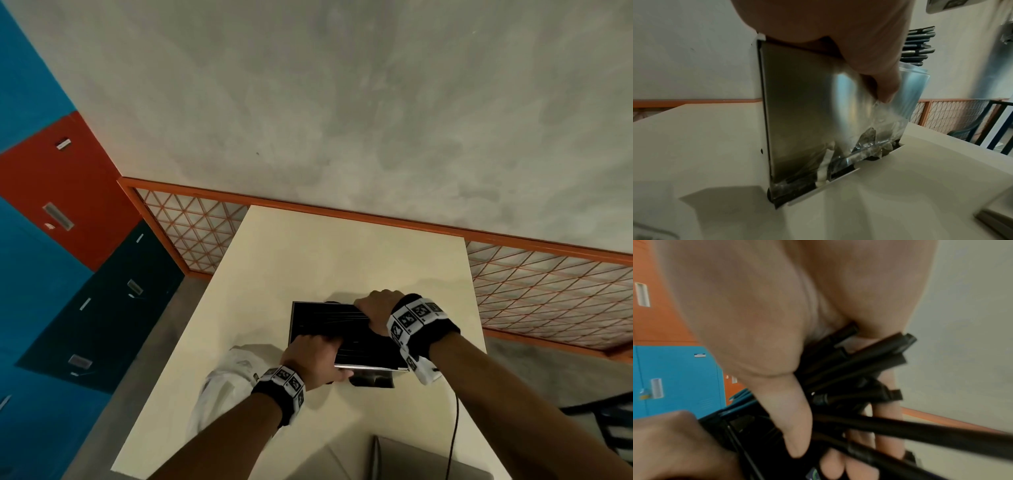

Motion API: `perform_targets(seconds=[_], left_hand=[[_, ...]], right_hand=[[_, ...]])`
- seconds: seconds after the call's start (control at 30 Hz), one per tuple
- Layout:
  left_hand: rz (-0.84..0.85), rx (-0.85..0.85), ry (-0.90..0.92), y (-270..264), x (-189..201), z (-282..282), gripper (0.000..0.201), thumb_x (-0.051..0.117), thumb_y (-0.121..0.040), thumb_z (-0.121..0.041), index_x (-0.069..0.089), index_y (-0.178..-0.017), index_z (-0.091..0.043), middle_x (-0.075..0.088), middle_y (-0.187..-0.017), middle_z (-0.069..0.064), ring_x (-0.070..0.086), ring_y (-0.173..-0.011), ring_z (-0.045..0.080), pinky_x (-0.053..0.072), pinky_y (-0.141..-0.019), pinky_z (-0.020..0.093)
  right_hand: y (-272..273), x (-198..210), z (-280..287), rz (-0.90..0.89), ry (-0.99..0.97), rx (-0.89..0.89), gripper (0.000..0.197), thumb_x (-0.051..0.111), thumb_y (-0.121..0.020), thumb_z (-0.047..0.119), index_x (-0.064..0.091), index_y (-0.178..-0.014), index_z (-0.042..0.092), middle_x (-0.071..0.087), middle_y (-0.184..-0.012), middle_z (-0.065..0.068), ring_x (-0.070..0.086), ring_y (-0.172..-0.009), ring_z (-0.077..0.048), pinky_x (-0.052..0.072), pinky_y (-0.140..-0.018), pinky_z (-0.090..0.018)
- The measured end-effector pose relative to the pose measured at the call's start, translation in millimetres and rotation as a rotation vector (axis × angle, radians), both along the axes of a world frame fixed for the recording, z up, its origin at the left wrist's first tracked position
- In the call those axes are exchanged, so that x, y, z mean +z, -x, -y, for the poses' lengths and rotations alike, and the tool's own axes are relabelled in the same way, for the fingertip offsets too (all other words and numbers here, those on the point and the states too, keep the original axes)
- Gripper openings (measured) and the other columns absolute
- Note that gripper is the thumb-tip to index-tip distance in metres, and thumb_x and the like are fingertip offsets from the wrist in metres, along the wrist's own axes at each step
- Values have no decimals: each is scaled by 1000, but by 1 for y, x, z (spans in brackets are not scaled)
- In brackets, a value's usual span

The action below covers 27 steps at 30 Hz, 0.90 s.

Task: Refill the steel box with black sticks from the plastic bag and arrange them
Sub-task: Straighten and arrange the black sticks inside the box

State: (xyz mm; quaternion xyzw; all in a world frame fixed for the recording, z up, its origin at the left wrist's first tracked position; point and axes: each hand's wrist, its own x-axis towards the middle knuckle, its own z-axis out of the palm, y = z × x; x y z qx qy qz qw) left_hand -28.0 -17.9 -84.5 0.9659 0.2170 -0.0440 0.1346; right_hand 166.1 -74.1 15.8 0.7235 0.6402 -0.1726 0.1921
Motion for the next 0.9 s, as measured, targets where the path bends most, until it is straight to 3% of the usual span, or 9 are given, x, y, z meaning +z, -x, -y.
perform_targets(seconds=[0.1, 0.2, 0.33, 0.4, 0.47, 0.63, 0.73, 0.9], left_hand=[[-10, -4, 5, -3, 4, -3, 69, 58, -80, -72, 49, -133, -29, 69, -120, 0, 67, -104, 27, 56, -86, 39], [-34, -7, 5, -5, 5, -5, 68, 56, -81, -72, 48, -132, -27, 68, -121, 1, 66, -106, 30, 55, -87, 41], [-61, -10, 18, -7, 2, -6, 69, 54, -80, -73, 48, -130, -26, 67, -121, 2, 66, -107, 31, 55, -88, 43], [-49, -10, 16, -7, 1, -7, 69, 55, -80, -71, 48, -131, -25, 66, -122, 2, 65, -108, 30, 56, -88, 43], [-36, -14, 16, -7, 0, -7, 69, 56, -81, -70, 49, -131, -24, 66, -123, 1, 65, -108, 30, 56, -88, 43], [-41, -20, 17, -6, 2, -7, 70, 54, -81, -72, 48, -133, -25, 65, -125, 0, 65, -109, 30, 56, -88, 44], [-48, -26, 13, -6, 6, -7, 70, 54, -82, -71, 47, -136, -29, 66, -126, -1, 65, -109, 30, 56, -89, 42], [-48, -36, 32, -8, 11, -9, 69, 54, -81, -72, 45, -138, -35, 66, -126, -2, 65, -110, 28, 55, -89, 41]], right_hand=[[-7, 6, -5, -37, 98, -61, 21, 53, -92, 21, 55, -114, 19, 60, -102, -10, 62, -85, -30, 53, -70, -37], [-15, 14, -5, -68, 153, -109, 24, 52, -94, 16, 54, -118, 17, 61, -106, -10, 62, -87, -29, 51, -71, -35], [-27, 12, 5, -69, 203, -164, 23, 52, -93, 18, 56, -115, 17, 63, -99, -7, 63, -84, -27, 55, -74, -36], [-29, 11, 9, -54, 222, -179, 28, 52, -92, 20, 55, -120, 15, 63, -109, -10, 64, -93, -29, 54, -79, -37], [-29, 9, 12, -52, 259, -192, 31, 50, -93, 16, 54, -123, 11, 62, -118, -13, 61, -95, -28, 47, -75, -33], [-35, 18, 16, -45, 248, -235, 18, 53, -90, 14, 62, -105, 9, 66, -97, -9, 62, -83, -27, 48, -71, -35], [-40, 27, 17, -73, 244, -248, 7, 54, -88, 15, 58, -93, 13, 61, -88, -8, 59, -78, -27, 47, -69, -35], [-22, 13, 12, -119, 195, -243, 23, 52, -90, 20, 59, -112, 20, 65, -103, -8, 65, -90, -29, 53, -71, -35]])
